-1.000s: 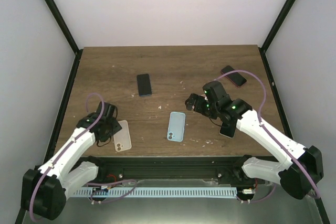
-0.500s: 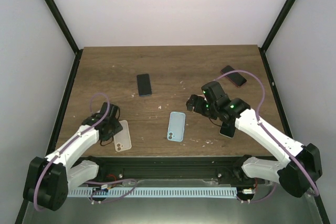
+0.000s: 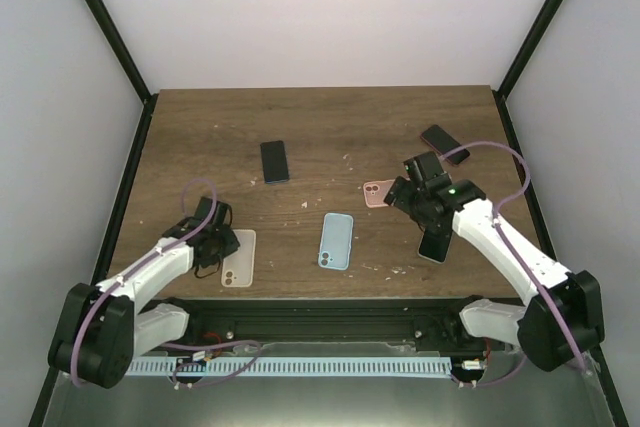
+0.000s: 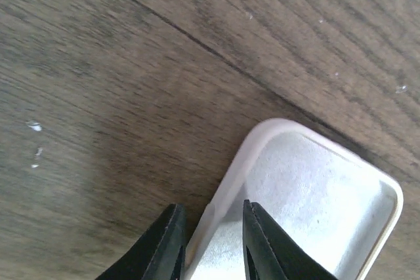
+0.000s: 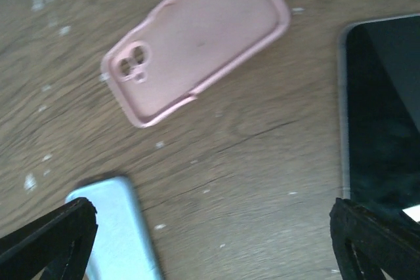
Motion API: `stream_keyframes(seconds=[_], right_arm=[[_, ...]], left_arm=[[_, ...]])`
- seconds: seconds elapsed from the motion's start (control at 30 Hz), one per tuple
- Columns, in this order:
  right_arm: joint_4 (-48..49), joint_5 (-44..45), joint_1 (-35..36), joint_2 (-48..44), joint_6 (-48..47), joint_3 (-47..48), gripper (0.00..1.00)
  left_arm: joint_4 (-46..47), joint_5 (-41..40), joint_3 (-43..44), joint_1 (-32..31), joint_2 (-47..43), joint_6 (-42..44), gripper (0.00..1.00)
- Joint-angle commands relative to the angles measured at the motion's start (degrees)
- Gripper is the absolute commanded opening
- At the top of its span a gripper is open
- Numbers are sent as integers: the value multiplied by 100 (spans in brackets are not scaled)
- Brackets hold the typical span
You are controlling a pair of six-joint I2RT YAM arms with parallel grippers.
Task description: Put the phone into the phone case
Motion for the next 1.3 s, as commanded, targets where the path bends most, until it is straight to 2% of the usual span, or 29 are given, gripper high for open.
stream_keyframes(seconds=[0.0, 0.23, 0.4, 0.8, 0.97, 1.1, 1.27], right_arm=[[-749, 490, -456, 60, 129, -108, 100], [-839, 835, -1432, 171, 273, -607, 100], [-489, 836, -1800, 426, 237, -891, 100], [720, 206, -1926, 1309, -704, -1128, 100], [964, -232, -1914, 1471, -994, -1169, 94], [919, -321, -1852, 1500, -1077, -1140, 91], [763, -170, -1820, 1481, -1093, -1119, 90]], left_arm=[[449, 339, -54, -35, 99, 138, 25], [859, 743, 44, -162, 313, 99, 22], [962, 905, 311, -290, 678, 103, 20], [1284, 1294, 718, -449, 1029, -434, 17], [1536, 1517, 705, -538, 1152, -753, 18], [1211, 1452, 879, -573, 1148, -444, 31], [267, 420, 1006, -564, 831, -36, 59]])
